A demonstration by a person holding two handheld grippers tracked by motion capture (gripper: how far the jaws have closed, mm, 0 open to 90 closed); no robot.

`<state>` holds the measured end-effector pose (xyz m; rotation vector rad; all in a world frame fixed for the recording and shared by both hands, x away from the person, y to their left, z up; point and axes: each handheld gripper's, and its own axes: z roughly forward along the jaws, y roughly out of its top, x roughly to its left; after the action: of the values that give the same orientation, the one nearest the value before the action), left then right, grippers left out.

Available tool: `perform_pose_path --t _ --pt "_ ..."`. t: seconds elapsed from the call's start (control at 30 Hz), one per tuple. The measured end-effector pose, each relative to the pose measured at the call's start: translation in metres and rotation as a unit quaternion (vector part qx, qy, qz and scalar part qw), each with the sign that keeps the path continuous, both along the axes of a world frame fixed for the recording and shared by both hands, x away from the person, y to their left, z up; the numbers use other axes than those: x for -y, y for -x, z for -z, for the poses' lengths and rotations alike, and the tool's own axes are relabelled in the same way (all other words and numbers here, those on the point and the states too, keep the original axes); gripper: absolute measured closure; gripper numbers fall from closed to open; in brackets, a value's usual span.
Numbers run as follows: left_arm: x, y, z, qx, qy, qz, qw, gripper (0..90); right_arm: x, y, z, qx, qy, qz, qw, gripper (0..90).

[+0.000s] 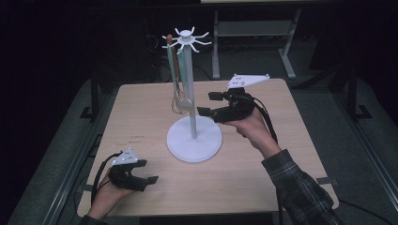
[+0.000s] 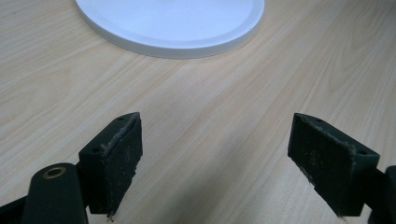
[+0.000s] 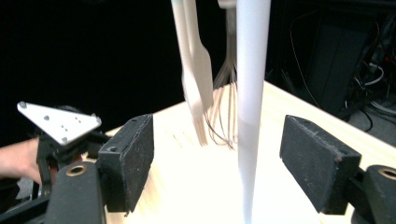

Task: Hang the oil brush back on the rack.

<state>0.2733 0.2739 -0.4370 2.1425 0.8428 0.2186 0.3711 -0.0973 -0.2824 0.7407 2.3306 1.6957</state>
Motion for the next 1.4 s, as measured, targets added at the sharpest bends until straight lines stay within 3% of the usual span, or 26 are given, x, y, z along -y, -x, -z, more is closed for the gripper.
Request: perform_pose_path --t 0.53,0.63,0.8,0.9,1.4 --pt "-0.004 -0.005 0.0 0.01 -0.004 0.009 0.9999 16.3 0.024 0.015 0.049 -0.012 0.048 0.045 0.9978 19.8" --pt "-0.005 -0.006 0.002 0.011 -0.011 0.013 0.9998 16.3 0.031 0.021 0.064 -0.014 0.061 0.064 0.996 18.7" --pt "-0.004 -0.006 0.003 0.009 -0.016 0.018 0.9997 16.3 0.039 0.026 0.077 -0.027 0.068 0.079 0.9942 17.8" --pt "-0.004 -0.006 0.003 0.01 -0.021 0.02 0.9995 16.1 0.042 0.028 0.082 -0.022 0.073 0.087 0.9932 17.6" --pt "-0.004 -0.004 0.005 0.009 -0.03 0.022 0.9993 15.3 0.07 0.05 0.121 -0.059 0.106 0.129 0.9842 15.3"
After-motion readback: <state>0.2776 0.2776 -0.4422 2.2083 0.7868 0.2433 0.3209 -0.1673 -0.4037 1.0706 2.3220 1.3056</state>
